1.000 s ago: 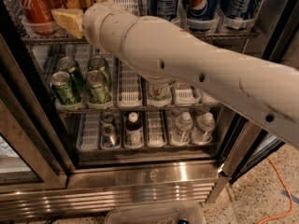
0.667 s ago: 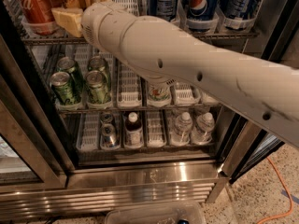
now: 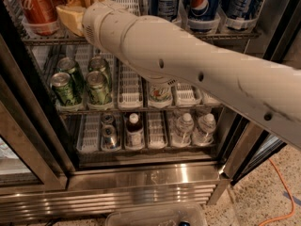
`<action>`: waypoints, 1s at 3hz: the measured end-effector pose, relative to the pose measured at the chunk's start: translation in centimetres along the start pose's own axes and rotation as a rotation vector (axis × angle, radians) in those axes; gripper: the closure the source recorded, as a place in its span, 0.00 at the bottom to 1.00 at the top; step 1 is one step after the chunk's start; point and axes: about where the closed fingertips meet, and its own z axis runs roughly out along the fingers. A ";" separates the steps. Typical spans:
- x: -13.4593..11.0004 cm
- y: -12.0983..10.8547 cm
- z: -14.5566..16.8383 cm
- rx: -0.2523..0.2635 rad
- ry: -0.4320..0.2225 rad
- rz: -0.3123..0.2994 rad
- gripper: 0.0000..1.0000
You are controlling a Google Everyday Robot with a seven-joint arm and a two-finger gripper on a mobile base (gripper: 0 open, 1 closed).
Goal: Pick orange can from middle shelf of fridge
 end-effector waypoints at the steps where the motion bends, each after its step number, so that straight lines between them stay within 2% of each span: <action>1: -0.8 0.2 -0.1 -0.010 -0.010 -0.015 1.00; 3: -3.1 0.8 -0.6 -0.033 -0.042 -0.062 1.00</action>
Offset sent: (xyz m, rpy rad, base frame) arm -0.0074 -0.0023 0.0247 -0.0140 -0.0692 0.0287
